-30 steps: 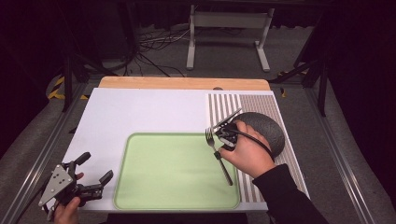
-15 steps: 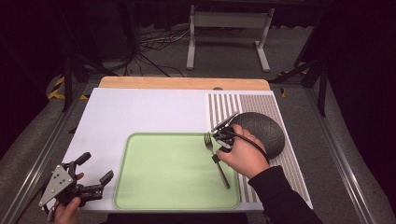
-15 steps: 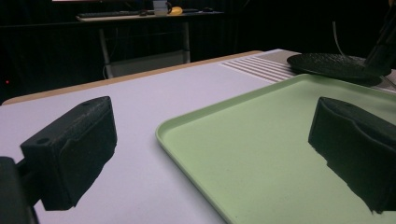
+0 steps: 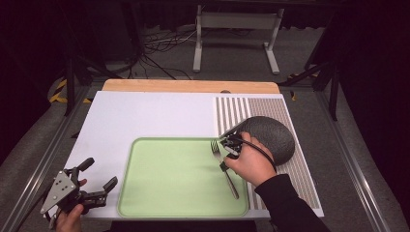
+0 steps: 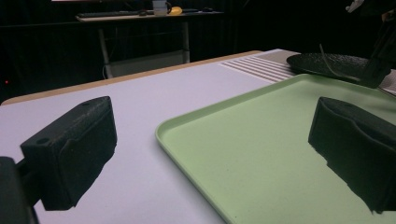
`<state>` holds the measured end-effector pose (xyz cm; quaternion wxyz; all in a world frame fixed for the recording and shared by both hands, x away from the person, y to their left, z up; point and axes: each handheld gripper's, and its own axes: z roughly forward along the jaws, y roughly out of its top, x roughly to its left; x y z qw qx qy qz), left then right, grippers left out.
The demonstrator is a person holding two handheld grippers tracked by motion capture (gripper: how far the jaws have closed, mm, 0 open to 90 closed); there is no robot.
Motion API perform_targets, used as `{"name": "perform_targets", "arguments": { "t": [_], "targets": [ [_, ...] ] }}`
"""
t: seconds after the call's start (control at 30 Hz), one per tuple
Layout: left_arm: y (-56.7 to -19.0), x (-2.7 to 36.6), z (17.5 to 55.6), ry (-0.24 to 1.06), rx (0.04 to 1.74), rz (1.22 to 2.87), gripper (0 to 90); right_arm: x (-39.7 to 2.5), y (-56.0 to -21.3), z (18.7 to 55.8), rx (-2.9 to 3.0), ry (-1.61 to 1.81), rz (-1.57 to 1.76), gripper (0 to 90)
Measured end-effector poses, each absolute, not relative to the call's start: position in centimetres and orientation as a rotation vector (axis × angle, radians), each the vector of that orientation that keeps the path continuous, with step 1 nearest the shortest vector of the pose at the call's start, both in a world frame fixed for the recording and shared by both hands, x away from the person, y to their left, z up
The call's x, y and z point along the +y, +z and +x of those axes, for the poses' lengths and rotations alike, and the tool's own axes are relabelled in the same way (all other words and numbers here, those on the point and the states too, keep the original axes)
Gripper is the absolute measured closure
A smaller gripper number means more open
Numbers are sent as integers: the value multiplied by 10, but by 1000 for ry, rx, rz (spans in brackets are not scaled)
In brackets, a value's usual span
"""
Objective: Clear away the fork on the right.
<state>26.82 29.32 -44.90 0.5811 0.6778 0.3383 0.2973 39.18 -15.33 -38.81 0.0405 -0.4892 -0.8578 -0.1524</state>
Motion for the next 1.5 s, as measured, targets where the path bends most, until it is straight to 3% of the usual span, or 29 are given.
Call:
{"name": "perform_targets", "arguments": {
  "t": [1.13, 1.33, 1.5],
  "targets": [
    [-450, 293, 270, 695, 800, 1594, 17, -162, -415, 397, -2513, -394, -1621, 833],
    [-450, 293, 269, 696, 800, 1593, 17, -162, -411, 396, -2539, -423, -1609, 752],
    [-450, 293, 269, 695, 800, 1593, 17, -162, -407, 395, -2606, -541, -1565, 554]
  ]
}}
